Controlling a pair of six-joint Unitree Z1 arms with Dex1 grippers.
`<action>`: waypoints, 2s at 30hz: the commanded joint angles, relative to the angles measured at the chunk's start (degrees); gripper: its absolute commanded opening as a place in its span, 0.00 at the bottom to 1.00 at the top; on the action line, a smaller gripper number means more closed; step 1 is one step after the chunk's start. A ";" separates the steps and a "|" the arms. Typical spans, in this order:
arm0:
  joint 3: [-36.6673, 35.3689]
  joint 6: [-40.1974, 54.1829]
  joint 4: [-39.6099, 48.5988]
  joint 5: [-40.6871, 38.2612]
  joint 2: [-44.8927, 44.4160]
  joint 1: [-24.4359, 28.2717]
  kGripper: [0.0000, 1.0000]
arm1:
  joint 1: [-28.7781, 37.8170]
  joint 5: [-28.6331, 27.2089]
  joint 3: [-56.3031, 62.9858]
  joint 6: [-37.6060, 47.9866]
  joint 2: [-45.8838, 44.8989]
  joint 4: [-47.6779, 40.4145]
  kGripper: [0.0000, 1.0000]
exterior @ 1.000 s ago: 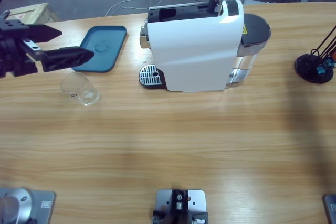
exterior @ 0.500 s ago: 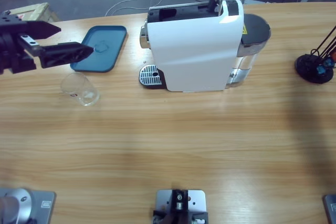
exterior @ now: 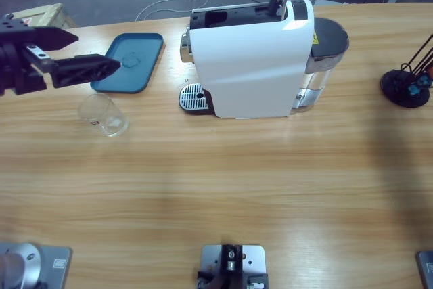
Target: Pour coffee
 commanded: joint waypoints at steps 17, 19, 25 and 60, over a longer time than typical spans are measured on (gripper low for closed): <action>2.60 -1.73 0.01 -0.96 -1.25 -1.20 0.99 | -0.77 -0.70 -7.79 0.39 -8.85 9.95 0.00; 2.53 -1.73 0.01 -0.98 -1.37 -1.20 0.99 | 0.04 -0.17 -9.07 0.48 -10.18 10.83 0.00; 3.02 -1.73 0.01 -0.91 -2.62 -1.37 0.99 | 6.58 -0.14 -12.90 0.90 -15.28 15.68 0.00; 8.44 -0.67 0.45 -0.26 -7.81 -1.09 0.99 | 40.96 10.48 -64.06 -38.46 35.43 34.67 0.00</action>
